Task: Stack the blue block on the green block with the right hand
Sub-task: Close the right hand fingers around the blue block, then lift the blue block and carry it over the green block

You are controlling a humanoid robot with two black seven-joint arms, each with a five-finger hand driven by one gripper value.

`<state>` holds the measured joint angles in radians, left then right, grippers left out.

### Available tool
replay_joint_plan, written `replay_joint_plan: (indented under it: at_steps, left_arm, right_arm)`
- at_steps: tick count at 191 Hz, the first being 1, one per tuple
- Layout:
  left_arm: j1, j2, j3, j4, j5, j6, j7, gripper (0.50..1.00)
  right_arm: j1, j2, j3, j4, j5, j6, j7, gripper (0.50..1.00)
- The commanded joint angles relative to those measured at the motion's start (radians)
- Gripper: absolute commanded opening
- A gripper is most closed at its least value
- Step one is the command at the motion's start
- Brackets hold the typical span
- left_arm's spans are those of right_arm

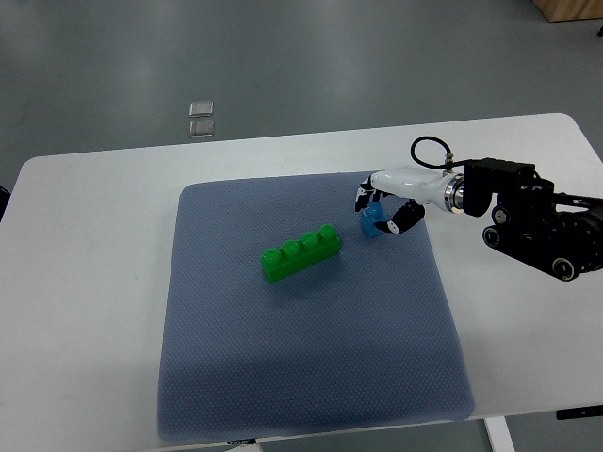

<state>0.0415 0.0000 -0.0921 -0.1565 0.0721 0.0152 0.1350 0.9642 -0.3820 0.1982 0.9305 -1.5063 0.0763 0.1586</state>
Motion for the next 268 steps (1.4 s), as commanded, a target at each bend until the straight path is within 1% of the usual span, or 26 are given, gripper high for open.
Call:
replay_joint_plan:
  at_steps: [1, 43, 67, 104, 105, 128, 142, 159, 181, 191, 198, 205, 222, 238, 247, 248, 254, 268]
  left_arm:
    - [0.0, 0.0, 0.0, 0.0, 0.0, 0.0, 0.0, 1.0]
    - [0.0, 0.0, 0.0, 0.0, 0.0, 0.0, 0.0, 1.0]
    - [0.0, 0.0, 0.0, 0.0, 0.0, 0.0, 0.0, 1.0]
    - [0.0, 0.0, 0.0, 0.0, 0.0, 0.0, 0.0, 1.0]
    - [0.0, 0.0, 0.0, 0.0, 0.0, 0.0, 0.0, 1.0]
    - [0.0, 0.0, 0.0, 0.0, 0.0, 0.0, 0.0, 1.0]
    - [0.0, 0.0, 0.0, 0.0, 0.0, 0.0, 0.0, 1.0]
    - [0.0, 0.0, 0.0, 0.0, 0.0, 0.0, 0.0, 1.0]
    - [0.0, 0.0, 0.0, 0.0, 0.0, 0.0, 0.0, 1.0]
    - [0.0, 0.0, 0.0, 0.0, 0.0, 0.0, 0.0, 1.0]
    - [0.0, 0.0, 0.0, 0.0, 0.0, 0.0, 0.0, 1.0]
    - [0.0, 0.0, 0.0, 0.0, 0.0, 0.0, 0.0, 1.0]
    - [0.0, 0.0, 0.0, 0.0, 0.0, 0.0, 0.0, 1.0]
    - [0.0, 0.0, 0.0, 0.0, 0.0, 0.0, 0.0, 1.0]
    - [0.0, 0.0, 0.0, 0.0, 0.0, 0.0, 0.0, 1.0]
    - [0.0, 0.0, 0.0, 0.0, 0.0, -0.001, 0.0, 1.0]
    - [0.0, 0.0, 0.0, 0.0, 0.0, 0.0, 0.0, 1.0]
    - [0.0, 0.0, 0.0, 0.0, 0.0, 0.0, 0.0, 1.0]
  right_arm:
    - [0.001, -0.002, -0.008, -0.001, 0.0, 0.0, 0.001, 0.656]
    - [0.002, -0.005, -0.019, -0.001, 0.0, -0.001, 0.003, 0.65]
    - [0.002, -0.006, -0.019, -0.001, 0.0, -0.001, 0.003, 0.617]
    - [0.001, -0.006, -0.019, 0.001, 0.0, -0.001, 0.004, 0.601]
    - [0.001, -0.006, -0.019, 0.001, 0.0, -0.001, 0.004, 0.586]
    - [0.001, -0.006, -0.019, -0.001, 0.0, -0.001, 0.004, 0.572]
    - [0.001, -0.006, -0.019, 0.001, 0.0, -0.001, 0.004, 0.547]
    - [0.002, -0.006, -0.019, -0.001, 0.0, -0.003, 0.006, 0.543]
    - [0.002, -0.011, -0.019, 0.005, 0.0, -0.009, 0.036, 0.531]
    - [0.004, -0.014, -0.016, 0.016, 0.0, -0.015, 0.061, 0.523]
    - [0.007, -0.017, -0.014, 0.033, 0.0, -0.017, 0.082, 0.509]
    - [0.016, -0.021, -0.011, 0.05, 0.0, -0.02, 0.099, 0.509]
    - [0.039, -0.029, -0.01, 0.096, 0.0, -0.059, 0.131, 0.509]
    - [0.06, -0.026, -0.01, 0.134, 0.0, -0.081, 0.145, 0.509]
    - [0.06, -0.026, -0.01, 0.134, 0.0, -0.081, 0.145, 0.509]
    - [0.071, -0.023, -0.01, 0.154, 0.0, -0.084, 0.147, 0.509]
    - [0.077, -0.021, -0.011, 0.168, 0.0, -0.084, 0.148, 0.509]
    - [0.087, -0.015, -0.014, 0.18, 0.0, -0.082, 0.153, 0.509]
